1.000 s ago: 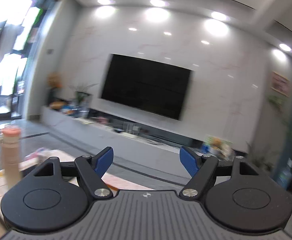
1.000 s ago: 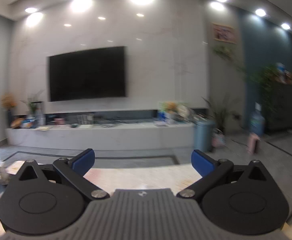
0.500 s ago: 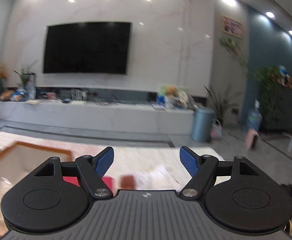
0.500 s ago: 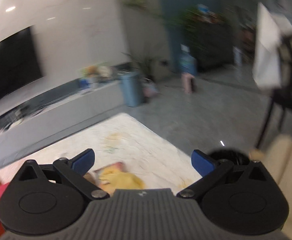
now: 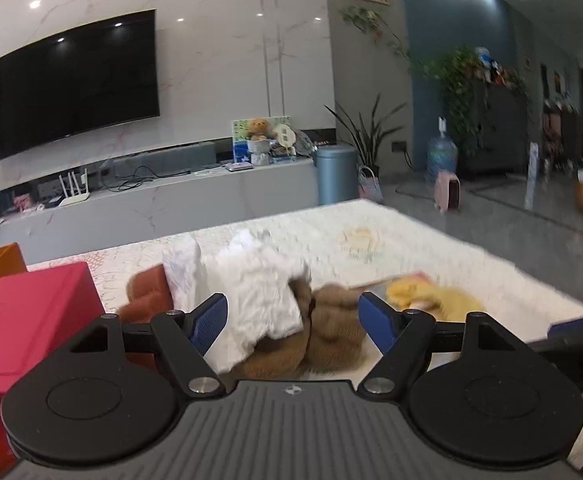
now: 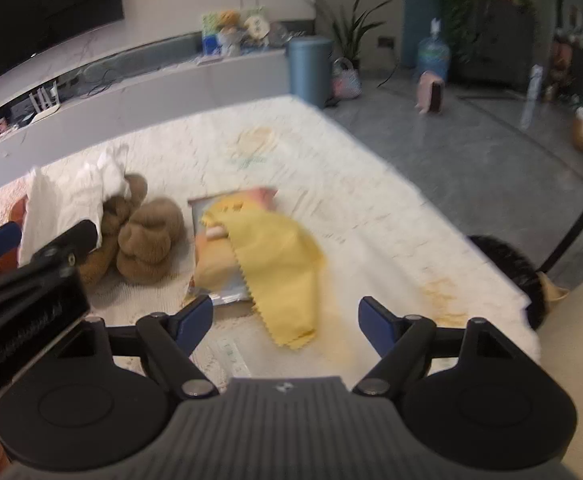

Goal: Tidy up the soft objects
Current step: 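Reach the right tool to the yellow cloth and close on it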

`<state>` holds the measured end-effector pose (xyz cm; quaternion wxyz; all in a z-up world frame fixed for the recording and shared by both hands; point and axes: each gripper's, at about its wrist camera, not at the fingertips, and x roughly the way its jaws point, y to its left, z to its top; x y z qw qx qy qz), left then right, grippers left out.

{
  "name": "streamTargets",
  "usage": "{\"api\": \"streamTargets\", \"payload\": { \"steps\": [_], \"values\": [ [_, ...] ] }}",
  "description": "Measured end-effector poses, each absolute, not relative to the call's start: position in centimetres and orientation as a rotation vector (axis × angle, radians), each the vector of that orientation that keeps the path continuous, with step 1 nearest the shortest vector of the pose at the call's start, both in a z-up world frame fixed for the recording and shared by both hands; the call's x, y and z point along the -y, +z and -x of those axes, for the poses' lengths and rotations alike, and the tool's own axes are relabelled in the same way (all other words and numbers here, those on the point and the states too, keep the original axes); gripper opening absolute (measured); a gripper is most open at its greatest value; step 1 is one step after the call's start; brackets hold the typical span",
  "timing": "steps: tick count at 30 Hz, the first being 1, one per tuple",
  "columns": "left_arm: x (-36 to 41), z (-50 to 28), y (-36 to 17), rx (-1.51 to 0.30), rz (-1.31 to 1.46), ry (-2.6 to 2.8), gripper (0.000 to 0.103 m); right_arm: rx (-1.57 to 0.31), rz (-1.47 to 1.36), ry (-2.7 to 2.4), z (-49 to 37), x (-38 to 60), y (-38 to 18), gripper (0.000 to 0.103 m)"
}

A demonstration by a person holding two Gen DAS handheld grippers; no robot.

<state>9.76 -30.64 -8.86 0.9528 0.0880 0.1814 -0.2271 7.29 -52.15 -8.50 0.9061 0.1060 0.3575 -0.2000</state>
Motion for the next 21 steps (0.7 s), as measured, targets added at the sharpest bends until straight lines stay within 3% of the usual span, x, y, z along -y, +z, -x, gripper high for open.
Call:
{"api": "streamTargets", "payload": {
  "steps": [2, 4, 8, 11, 13, 14, 17, 21],
  "values": [
    [30.7, -10.0, -9.5, -0.379, -0.199, -0.477, 0.088, -0.773, -0.204, -0.422, -8.1, 52.7, -9.9, 0.073],
    [30.9, -10.5, -10.0, -0.381, -0.199, -0.488, 0.088, -0.791, -0.215, -0.415, -8.9, 53.6, -10.9, 0.058],
    [31.8, -11.8, -10.9, -0.436, -0.175, -0.453, 0.088, -0.728, -0.274, -0.399, -9.6, 55.2, -11.7, 0.059],
    [31.9, -11.9, -11.2, -0.435, -0.169, -0.457, 0.088, -0.719, -0.237, -0.403, -10.0, 55.1, -11.9, 0.052],
    [31.5, -11.7, -11.1, -0.428, -0.148, -0.46, 0.088, -0.709, -0.235, -0.376, -9.8, 55.1, -11.6, 0.028],
    [31.2, -11.8, -11.0, -0.423, -0.133, -0.461, 0.088, -0.705, -0.259, -0.345, -9.7, 55.4, -11.6, 0.023],
    [31.0, -11.8, -11.0, -0.449, -0.163, -0.447, 0.088, -0.721, -0.342, -0.29, -9.0, 56.2, -11.3, 0.019],
    [30.7, -12.0, -11.0, -0.459, -0.151, -0.431, 0.088, -0.751, -0.337, -0.241, -7.7, 56.8, -10.2, 0.005]
  ]
}}
